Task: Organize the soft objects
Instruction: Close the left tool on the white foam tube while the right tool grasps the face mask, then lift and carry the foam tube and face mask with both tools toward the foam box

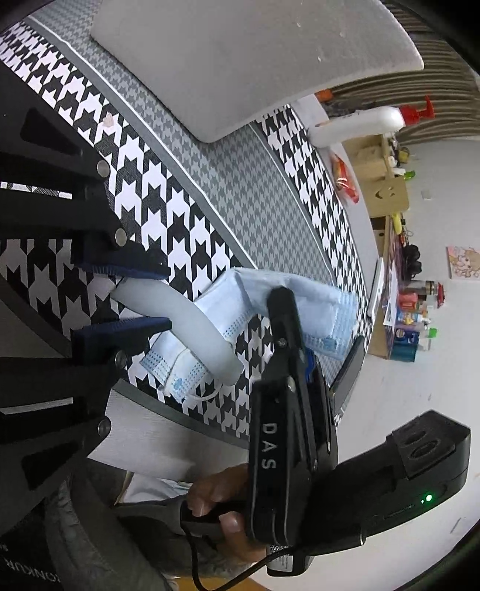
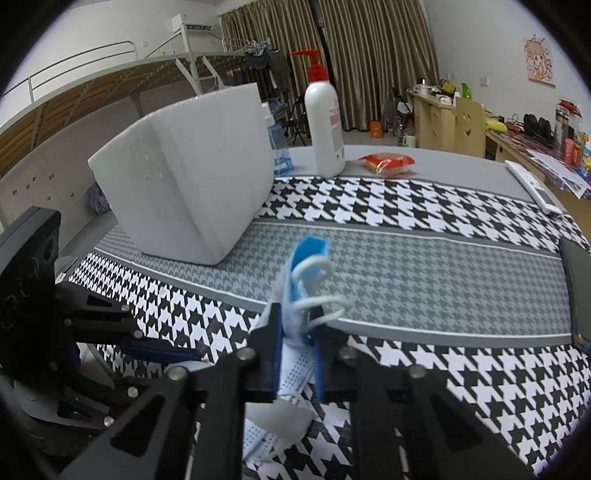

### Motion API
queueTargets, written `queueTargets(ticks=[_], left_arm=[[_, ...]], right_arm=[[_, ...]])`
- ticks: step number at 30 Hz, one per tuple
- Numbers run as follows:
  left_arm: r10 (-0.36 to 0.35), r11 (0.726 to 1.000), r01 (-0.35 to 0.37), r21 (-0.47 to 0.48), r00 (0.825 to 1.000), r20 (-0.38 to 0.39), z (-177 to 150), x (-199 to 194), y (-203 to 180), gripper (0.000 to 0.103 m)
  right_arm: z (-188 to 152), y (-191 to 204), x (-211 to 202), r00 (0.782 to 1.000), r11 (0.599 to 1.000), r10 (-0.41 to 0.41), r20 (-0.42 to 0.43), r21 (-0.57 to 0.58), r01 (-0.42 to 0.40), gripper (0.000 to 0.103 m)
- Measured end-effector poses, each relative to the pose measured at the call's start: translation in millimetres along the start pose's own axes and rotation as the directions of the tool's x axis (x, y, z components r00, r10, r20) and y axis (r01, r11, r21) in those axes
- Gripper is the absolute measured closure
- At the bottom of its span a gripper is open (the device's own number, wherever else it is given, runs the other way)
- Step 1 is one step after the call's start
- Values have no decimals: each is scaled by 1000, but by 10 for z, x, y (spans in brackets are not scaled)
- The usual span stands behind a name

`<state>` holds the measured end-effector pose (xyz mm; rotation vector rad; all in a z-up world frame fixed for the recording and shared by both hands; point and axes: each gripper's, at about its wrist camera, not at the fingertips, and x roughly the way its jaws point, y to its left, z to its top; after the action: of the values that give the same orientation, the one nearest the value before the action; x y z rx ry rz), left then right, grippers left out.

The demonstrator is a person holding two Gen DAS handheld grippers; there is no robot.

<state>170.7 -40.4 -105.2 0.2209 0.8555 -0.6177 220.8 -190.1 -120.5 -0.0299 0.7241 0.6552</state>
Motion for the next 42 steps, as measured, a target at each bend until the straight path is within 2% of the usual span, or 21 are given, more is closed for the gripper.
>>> queueTargets(ticks=[6,12,16,26,42], left_arm=[[6,999,-6,-34,1000,13,-24,-52,39,85],[46,996,-41,-76,996,71,-57,-256,90,85],[74,989,-59,-136,992,106,-92,-400,168,85],[115,973,-73,-217,976,187,-166,-661,242,85],[202,949,-119,-291,940,274,55,-946,354,85]], right_arm=[[17,-18,-115,999,1000,-24,28,4,24,90],[18,-91,-218,997,998,-62,56,19,61,90],[3,-111,-269,995,997,-76,70,24,75,94],[46,-93,-405,988,994,-110,112,37,107,96],[149,14,-534,979,991,-132,154,4,133,96]])
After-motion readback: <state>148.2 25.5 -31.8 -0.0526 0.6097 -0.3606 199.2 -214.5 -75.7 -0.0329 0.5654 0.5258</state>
